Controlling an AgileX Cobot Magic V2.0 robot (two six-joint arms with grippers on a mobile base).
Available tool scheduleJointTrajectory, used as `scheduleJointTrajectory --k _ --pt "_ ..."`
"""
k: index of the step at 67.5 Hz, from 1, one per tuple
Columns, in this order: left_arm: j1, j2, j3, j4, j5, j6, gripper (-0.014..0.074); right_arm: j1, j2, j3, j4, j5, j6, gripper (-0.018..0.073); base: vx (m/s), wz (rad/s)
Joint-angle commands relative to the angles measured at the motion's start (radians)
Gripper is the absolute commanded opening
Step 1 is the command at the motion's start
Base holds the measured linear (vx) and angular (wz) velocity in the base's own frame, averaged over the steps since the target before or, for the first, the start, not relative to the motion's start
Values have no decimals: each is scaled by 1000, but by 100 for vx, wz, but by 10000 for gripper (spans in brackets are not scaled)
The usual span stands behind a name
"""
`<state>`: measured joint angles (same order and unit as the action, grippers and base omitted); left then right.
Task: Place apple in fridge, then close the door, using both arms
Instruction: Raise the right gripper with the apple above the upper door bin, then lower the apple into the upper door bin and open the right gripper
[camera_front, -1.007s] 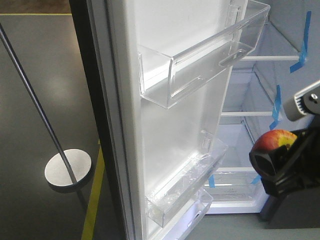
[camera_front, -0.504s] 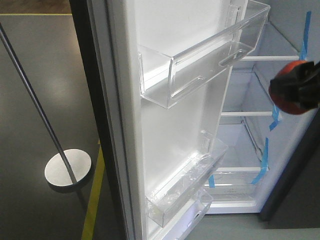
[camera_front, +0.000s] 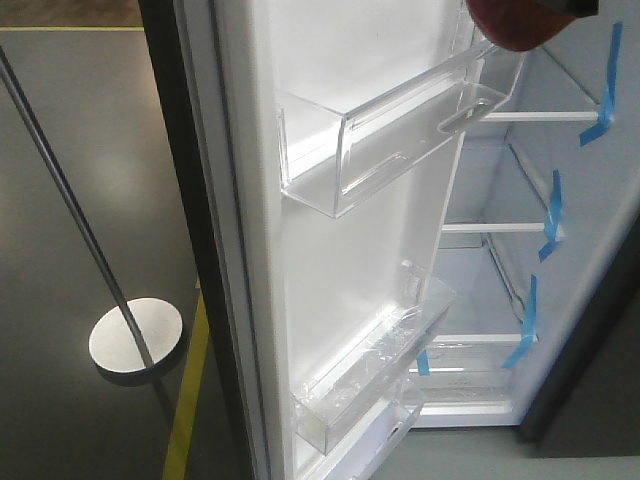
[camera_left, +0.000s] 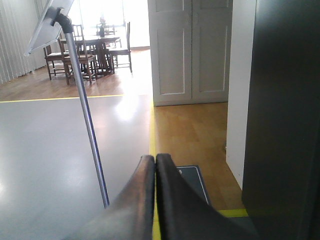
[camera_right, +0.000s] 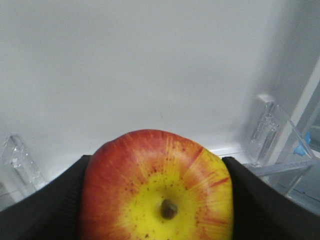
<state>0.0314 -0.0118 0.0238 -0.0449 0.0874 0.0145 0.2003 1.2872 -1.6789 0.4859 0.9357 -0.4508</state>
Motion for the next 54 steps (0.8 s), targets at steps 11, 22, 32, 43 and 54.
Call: scheduleJointTrajectory --k 11,22,32,43,54 --pt "-7 -14 12 -10 -79 -7 -6 -7 93 -134 55 -88 -42 359 0 0" --pt "-7 -14 12 -10 -79 -7 -6 -6 163 -179 64 -102 -58 359 0 0" --pt "-7 -14 12 -10 -79 -7 -6 -6 211 -184 65 -119 -77 359 0 0" --pt "-7 -14 12 -10 -79 -7 -6 -6 253 -184 65 -131 -83 359 0 0" --pt "-7 -14 12 -10 -79 -7 -6 -6 287 -184 65 -145 -84 360 0 0"
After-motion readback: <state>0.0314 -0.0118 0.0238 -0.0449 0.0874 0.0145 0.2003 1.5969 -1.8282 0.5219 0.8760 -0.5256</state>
